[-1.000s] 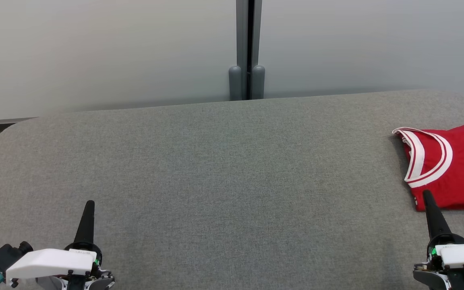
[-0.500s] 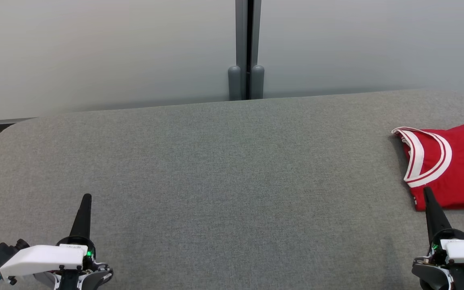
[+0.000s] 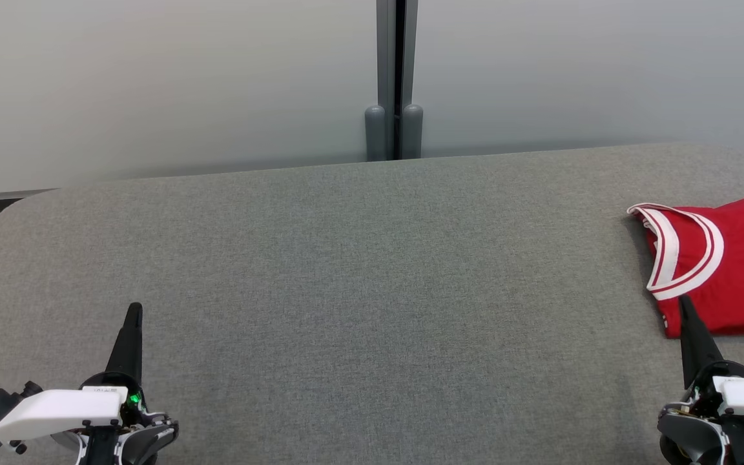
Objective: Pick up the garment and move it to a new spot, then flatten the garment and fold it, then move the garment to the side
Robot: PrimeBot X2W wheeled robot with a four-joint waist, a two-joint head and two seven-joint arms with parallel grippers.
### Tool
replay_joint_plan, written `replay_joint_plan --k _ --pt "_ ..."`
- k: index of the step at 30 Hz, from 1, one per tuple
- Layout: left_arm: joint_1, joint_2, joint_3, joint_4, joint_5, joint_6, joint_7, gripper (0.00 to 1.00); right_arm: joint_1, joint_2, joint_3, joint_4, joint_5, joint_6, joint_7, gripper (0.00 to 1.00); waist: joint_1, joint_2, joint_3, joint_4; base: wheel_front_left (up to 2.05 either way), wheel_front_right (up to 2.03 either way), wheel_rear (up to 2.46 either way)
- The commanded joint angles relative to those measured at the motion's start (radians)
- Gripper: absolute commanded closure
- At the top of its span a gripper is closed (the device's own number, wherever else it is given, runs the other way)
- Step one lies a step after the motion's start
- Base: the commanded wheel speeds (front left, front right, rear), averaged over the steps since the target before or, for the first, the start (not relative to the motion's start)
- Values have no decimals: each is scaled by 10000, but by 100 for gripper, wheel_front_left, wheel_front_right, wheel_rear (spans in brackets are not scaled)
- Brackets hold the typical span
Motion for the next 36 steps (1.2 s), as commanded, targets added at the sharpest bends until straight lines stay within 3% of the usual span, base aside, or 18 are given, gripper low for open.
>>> replay_joint_plan --k 1,17,36 --pt "-224 -8 97 -6 -263 -108 87 100 -151 8 -45 56 248 4 66 100 0 -1 0 -3 0 0 0" --pt "-389 -112 339 91 -1155 -305 345 100 -351 124 -163 306 1158 4 142 100 0 -1 3 -22 0 0 0" --pt "-372 -137 362 90 -1103 -297 383 100 -367 148 -191 305 1077 4 171 100 0 -1 3 -23 0 0 0"
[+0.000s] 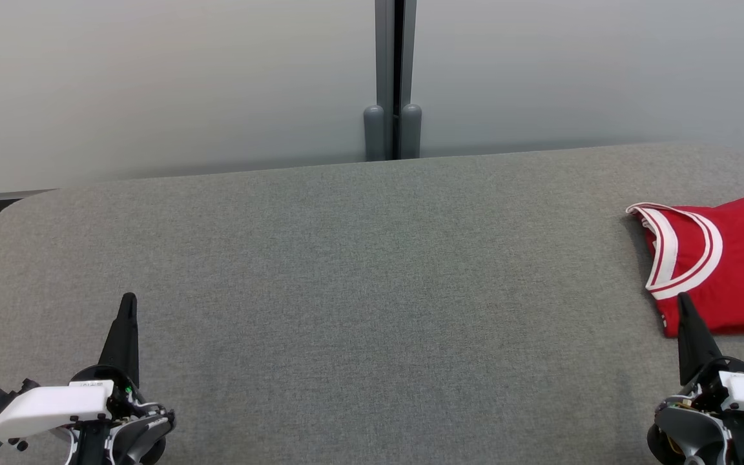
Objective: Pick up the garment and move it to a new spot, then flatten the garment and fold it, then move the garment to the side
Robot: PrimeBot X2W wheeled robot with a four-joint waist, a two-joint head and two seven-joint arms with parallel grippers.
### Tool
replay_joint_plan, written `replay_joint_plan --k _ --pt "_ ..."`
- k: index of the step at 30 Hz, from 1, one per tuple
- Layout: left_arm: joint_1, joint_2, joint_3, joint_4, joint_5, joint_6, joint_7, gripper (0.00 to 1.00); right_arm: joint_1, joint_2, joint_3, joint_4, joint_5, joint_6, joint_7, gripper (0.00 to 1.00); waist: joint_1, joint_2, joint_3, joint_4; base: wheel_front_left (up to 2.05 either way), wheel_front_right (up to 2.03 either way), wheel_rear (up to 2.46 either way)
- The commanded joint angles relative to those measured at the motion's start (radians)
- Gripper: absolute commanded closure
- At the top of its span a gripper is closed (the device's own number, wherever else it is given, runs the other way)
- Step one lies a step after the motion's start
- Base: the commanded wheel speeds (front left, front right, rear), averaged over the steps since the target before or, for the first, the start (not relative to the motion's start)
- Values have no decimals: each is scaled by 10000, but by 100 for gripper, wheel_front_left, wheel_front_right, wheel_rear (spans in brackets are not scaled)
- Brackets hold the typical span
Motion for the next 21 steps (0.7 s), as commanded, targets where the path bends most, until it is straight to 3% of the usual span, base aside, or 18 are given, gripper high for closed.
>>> replay_joint_plan --k 1,21 --pt "-128 26 41 11 19 -51 43 100 -102 -22 -28 10 -32 4 53 100 0 0 0 1 0 0 0" --pt "-131 9 62 11 44 -51 50 100 -107 1 -52 13 -57 4 71 100 0 0 0 1 0 0 0"
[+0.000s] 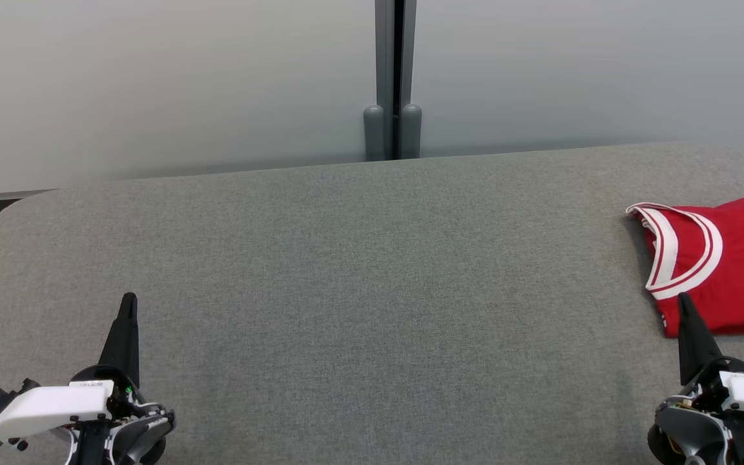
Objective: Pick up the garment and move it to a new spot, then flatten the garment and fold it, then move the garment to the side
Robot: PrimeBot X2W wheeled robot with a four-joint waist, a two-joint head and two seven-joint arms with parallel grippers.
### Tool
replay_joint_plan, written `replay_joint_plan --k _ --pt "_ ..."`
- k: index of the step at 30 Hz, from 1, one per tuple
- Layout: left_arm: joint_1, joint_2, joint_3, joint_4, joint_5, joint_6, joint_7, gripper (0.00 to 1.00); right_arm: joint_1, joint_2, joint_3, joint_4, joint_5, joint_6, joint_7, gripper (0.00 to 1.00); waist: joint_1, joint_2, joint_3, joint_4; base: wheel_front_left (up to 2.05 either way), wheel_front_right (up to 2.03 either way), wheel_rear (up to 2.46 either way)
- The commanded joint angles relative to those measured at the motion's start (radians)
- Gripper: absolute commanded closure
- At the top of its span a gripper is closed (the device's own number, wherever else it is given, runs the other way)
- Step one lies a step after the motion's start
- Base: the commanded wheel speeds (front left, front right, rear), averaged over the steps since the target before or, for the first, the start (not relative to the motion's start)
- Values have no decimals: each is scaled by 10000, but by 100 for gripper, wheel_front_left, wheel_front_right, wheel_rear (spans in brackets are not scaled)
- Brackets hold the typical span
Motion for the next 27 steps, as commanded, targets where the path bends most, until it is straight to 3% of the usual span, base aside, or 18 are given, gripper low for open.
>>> replay_joint_plan --k 1,27 --pt "-132 21 39 11 33 -51 19 100 -106 -14 -16 13 -34 4 41 100 -1 -1 0 0 0 0 0" --pt "-135 4 63 12 64 -51 41 100 -109 9 -45 14 -58 4 74 100 -1 -1 0 0 0 0 0"
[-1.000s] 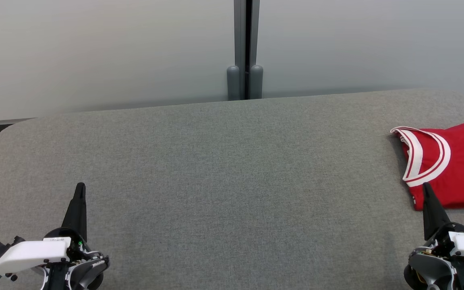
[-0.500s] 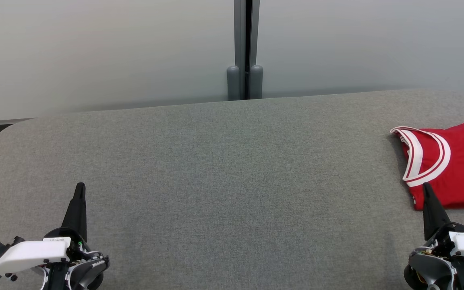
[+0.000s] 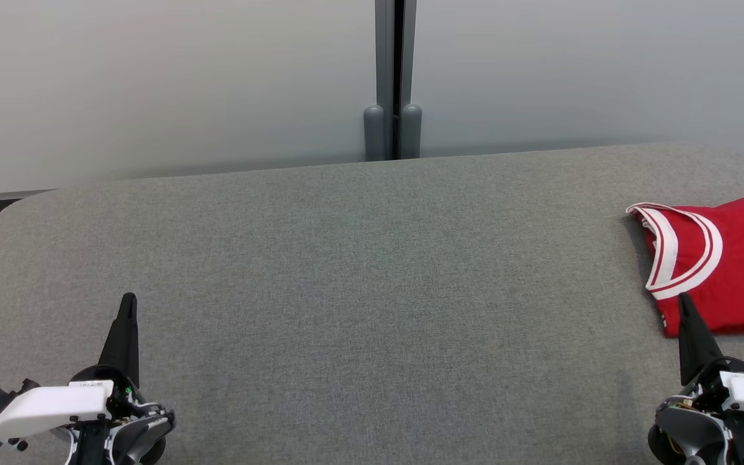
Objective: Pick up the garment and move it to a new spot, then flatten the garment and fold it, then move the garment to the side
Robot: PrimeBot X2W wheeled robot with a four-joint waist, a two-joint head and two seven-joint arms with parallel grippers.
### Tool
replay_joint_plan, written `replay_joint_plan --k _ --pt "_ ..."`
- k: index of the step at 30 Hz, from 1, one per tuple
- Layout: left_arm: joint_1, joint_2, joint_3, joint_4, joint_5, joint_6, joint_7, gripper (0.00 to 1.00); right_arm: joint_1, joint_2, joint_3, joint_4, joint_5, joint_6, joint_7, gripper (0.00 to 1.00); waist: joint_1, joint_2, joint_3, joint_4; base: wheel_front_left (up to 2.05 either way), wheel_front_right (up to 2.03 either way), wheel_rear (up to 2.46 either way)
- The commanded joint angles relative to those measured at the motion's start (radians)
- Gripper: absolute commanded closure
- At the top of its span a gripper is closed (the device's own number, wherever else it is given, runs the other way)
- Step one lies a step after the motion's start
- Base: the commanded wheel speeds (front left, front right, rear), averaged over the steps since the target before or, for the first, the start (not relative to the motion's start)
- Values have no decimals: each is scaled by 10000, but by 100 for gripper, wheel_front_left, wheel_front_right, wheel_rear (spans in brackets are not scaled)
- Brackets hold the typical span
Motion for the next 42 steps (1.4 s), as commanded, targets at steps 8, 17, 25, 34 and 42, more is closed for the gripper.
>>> replay_joint_plan --k 8,17,25,34,42 --pt "-135 15 45 12 60 -51 22 100 -107 -4 -17 13 -40 4 63 100 0 0 0 0 0 0 0" --pt "-136 12 51 12 68 -52 28 100 -108 -1 -24 14 -48 4 71 100 0 0 0 0 0 0 0" --pt "-136 10 57 12 74 -52 34 100 -109 3 -30 14 -56 4 77 100 0 0 0 0 0 0 0" --pt "-137 6 60 12 81 -52 38 100 -109 7 -37 15 -55 4 84 100 0 0 0 0 0 0 0" --pt "-138 3 64 12 86 -52 39 100 -110 11 -41 15 -62 4 77 100 0 0 0 0 0 0 0"
